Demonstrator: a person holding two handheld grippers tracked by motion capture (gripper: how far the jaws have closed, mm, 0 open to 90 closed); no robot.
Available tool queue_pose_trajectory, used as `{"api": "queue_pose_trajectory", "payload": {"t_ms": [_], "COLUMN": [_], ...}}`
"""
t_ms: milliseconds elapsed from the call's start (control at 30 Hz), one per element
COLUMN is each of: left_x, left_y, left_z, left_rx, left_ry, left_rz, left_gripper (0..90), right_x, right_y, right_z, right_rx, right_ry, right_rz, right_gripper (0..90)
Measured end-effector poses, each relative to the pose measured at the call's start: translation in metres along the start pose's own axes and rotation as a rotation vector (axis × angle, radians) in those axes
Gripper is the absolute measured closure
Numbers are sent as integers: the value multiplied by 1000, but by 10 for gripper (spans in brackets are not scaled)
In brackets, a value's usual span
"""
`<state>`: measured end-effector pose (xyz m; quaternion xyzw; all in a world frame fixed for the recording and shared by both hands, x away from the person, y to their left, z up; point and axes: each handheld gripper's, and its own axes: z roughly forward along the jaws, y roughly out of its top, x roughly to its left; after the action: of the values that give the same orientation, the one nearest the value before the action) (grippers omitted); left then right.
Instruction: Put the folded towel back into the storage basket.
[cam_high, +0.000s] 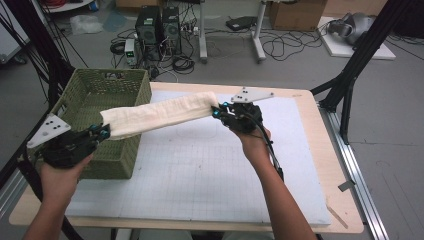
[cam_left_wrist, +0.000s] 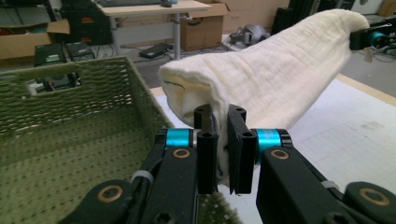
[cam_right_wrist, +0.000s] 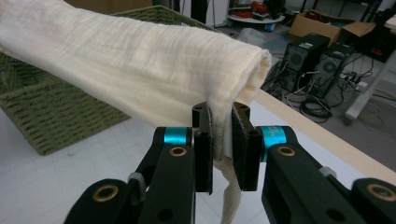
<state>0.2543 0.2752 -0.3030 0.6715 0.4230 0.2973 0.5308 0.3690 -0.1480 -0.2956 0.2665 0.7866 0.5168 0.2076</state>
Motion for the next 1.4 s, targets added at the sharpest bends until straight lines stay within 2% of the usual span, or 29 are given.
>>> {"api": "queue_pose_trajectory", "payload": {"t_ms": [233,533,867,1200,1400], "left_x": [20,43,60,75,81], "left_y": [-5,-13,-17,-23,-29], "left_z": [-21,-46,-72,-80,-81], "left_rx": [-6,-17,-32,-28,-17], "left_ry": [52,124,203,255,294], "left_rz": [-15,-37,-46,-57,-66], "left_gripper": [833,834,834,834,833], "right_x": [10,24,42,52,58], "right_y": [23,45,68,91,105], "right_z": [35,81,127,167,195], "right_rx": [4,22,21,23,57], "right_ry": [40,84,130,136,121], "right_rz": [-34,-63,-98,-94,-117], "right_gripper": [809,809,809,809,809]}}
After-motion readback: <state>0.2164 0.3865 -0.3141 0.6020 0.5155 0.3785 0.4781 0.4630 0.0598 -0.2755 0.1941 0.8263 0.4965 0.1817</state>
